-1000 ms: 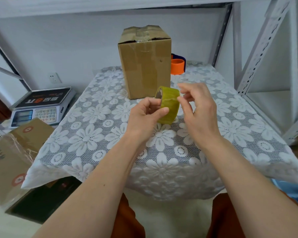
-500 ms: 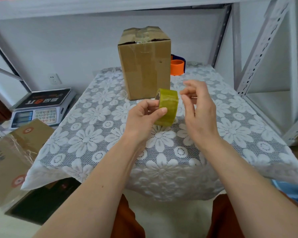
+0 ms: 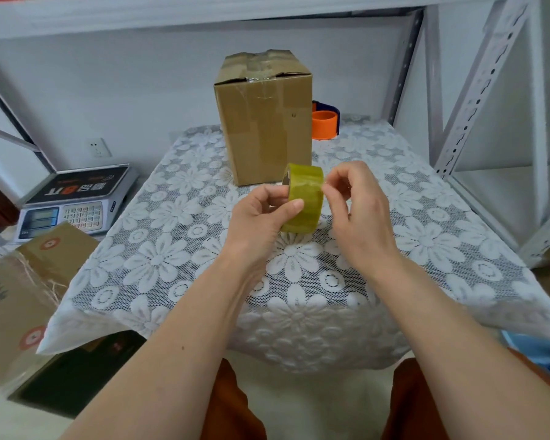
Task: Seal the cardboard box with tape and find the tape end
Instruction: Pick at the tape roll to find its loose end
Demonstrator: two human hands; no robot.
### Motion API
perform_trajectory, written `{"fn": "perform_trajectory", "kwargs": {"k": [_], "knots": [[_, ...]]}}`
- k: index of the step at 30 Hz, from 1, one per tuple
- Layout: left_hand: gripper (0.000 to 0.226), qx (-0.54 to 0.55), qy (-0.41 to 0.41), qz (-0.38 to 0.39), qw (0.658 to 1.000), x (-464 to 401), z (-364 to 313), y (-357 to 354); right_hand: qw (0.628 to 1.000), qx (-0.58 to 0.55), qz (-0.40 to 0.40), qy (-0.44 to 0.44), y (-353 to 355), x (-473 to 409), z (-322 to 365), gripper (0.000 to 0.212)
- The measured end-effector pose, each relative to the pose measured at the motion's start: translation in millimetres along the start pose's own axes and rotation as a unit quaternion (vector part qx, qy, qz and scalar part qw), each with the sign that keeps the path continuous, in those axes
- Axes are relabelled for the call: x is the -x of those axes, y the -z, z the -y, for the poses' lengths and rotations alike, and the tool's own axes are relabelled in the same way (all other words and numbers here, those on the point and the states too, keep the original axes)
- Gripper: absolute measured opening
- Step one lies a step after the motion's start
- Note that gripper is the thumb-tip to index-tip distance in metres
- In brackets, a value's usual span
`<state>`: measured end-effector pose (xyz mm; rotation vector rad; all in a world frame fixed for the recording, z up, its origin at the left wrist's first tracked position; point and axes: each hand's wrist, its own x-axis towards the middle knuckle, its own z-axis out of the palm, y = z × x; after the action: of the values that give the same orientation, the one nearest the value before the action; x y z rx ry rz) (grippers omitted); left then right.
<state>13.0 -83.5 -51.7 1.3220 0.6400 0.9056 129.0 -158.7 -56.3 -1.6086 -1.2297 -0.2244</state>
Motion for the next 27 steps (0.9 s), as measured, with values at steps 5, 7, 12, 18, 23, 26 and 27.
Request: {"fn": "perform_trajectory", "kwargs": {"k": [5,7,12,18,23,26,27], "knots": [[0.016,-0.019,-0.004,0.014,1.000,0.0,0.1,1.3,0.987,-0.131,0.007,-0.095,4.7,-5.9,2.1,0.010],[0.014,-0.029,-0.011,0.027,0.999,2.0,-0.6,1.6,0.979,-0.161,0.003,-0.126,6.1,-7.5,1.2,0.006],[0.015,-0.033,-0.019,0.032,0.999,5.3,-3.0,0.4,0.987,-0.105,0.016,-0.121,3.5,-5.7,1.3,0.005],[0.015,-0.023,-0.010,0.022,0.999,1.5,-1.4,0.2,0.999,-0.017,-0.033,0.031,2.3,-1.6,-0.9,0.007],[0.017,-0.006,0.001,0.015,1.000,-2.0,-2.8,5.1,0.994,-0.093,-0.045,-0.026,3.6,-3.6,0.1,0.018],[0.014,-0.013,-0.004,0.034,0.999,-0.2,-4.6,8.3,0.991,-0.119,-0.029,-0.048,5.0,-4.4,0.2,0.005],[0.014,-0.019,-0.005,0.037,0.999,0.6,-4.4,9.1,0.993,-0.108,-0.025,-0.045,4.6,-4.0,0.2,0.002]]}}
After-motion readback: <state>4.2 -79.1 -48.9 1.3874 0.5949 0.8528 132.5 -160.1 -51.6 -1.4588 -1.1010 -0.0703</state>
